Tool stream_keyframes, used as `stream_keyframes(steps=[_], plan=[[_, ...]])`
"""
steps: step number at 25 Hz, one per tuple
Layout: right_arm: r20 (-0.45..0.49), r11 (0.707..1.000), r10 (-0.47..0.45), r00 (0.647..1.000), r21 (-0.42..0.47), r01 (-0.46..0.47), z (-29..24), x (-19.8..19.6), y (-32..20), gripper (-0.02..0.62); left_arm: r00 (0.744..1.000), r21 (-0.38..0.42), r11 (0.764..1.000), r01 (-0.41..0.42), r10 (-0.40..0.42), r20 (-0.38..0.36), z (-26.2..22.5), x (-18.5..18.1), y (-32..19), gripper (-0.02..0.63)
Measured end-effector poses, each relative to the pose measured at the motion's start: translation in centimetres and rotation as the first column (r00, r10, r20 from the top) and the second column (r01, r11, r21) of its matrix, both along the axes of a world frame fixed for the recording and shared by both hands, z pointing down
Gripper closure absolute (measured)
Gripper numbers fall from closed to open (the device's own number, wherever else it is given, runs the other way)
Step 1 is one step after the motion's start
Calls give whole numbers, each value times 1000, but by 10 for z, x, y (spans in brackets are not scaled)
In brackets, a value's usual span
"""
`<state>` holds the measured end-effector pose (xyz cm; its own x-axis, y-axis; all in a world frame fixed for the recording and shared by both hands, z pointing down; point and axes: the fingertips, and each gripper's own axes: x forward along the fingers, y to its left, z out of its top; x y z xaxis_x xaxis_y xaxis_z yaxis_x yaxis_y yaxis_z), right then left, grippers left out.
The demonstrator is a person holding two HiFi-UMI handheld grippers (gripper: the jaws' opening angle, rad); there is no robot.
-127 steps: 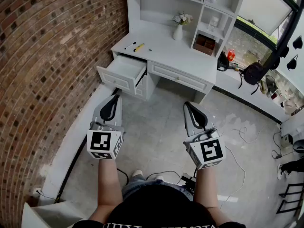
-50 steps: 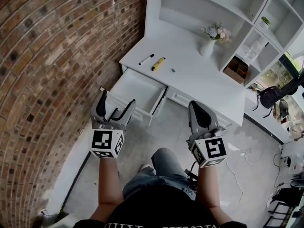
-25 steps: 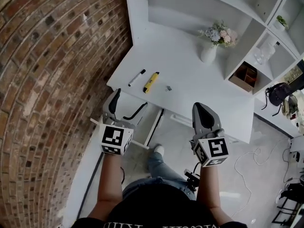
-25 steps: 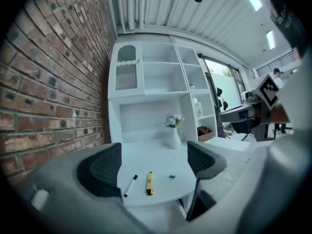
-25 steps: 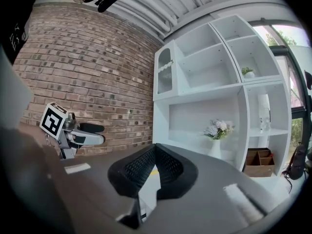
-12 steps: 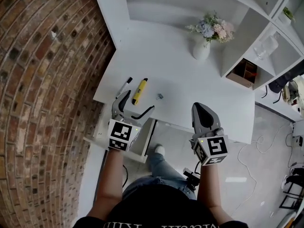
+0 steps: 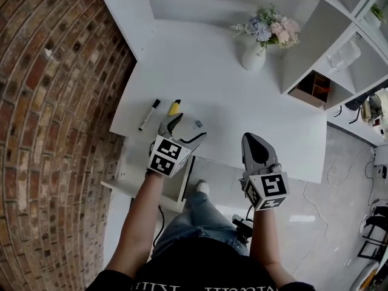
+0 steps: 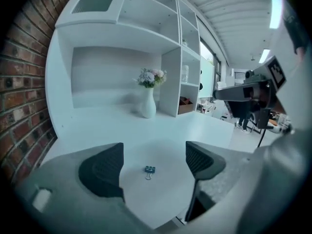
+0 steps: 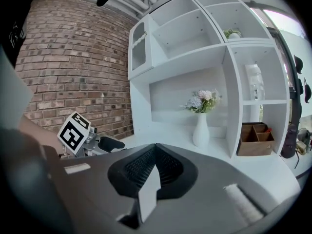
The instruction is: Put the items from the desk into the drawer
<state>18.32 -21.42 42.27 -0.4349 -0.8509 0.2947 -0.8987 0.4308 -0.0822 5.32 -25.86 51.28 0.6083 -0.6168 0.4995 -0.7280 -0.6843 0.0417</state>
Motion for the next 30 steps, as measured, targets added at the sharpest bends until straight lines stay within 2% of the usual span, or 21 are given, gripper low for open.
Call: stream_keyframes(steps=[3, 6, 13, 17, 18, 19, 24, 30], plan=[[6, 1000, 10, 1000, -25, -9, 10, 6, -5, 603, 998, -75, 997, -10, 14, 57, 30, 9, -8, 206], [12, 999, 11, 1000, -30, -11, 13, 10, -7, 603, 993, -131, 991, -7, 23, 120, 60, 12, -17, 250], [4, 998, 3, 1000, -56, -3, 23, 13, -9, 601, 978, -221, 975, -39, 83, 192, 95, 27, -25, 303], [-2, 998, -11, 1000, -68, 11, 26, 12, -7, 601, 970, -267, 964, -8, 72, 232, 111, 26, -32, 324], [-3, 997, -11, 1000, -71, 11, 27, 12, -7, 601, 969, -279, 960, 5, 64, 240, 113, 24, -31, 358], [-4, 997, -10, 1000, -73, 10, 28, 13, -6, 601, 967, -286, 958, 15, 58, 247, 113, 23, -31, 499], [-2, 997, -9, 1000, -78, 9, 28, 15, -7, 601, 963, -289, 957, 12, 67, 260, 111, 22, -30, 506], [6, 998, -21, 1000, -60, 21, 19, 9, -7, 601, 970, -254, 967, 6, 55, 235, 89, 22, -25, 506]])
